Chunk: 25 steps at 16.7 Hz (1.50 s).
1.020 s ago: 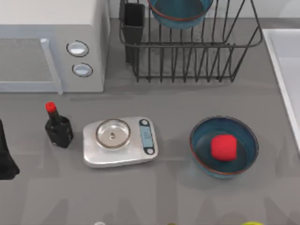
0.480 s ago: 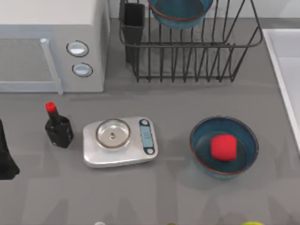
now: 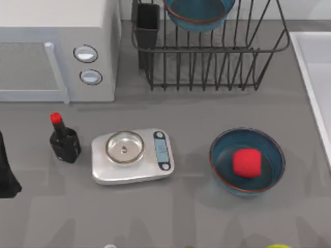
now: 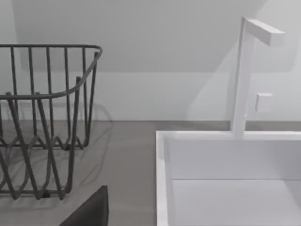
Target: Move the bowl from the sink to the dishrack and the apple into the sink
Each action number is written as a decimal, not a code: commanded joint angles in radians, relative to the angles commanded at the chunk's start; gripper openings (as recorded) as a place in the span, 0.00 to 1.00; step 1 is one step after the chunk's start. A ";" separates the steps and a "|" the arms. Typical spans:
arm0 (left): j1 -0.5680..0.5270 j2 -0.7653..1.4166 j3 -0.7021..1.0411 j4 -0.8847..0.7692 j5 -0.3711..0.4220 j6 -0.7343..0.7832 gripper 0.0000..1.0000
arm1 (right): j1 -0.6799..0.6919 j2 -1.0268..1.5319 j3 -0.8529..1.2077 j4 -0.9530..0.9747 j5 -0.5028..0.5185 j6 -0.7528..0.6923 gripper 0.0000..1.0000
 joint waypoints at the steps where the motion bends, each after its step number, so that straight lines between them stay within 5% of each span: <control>1: 0.000 0.000 0.000 0.000 0.000 0.000 1.00 | 0.000 0.000 0.000 0.000 0.000 0.000 1.00; 15: 0.000 0.000 0.000 0.000 0.000 0.000 1.00 | 0.012 0.058 0.052 -0.037 0.007 0.016 1.00; 25: 0.000 0.000 0.000 0.000 0.000 0.000 1.00 | 0.207 0.811 0.645 -0.475 0.007 0.217 1.00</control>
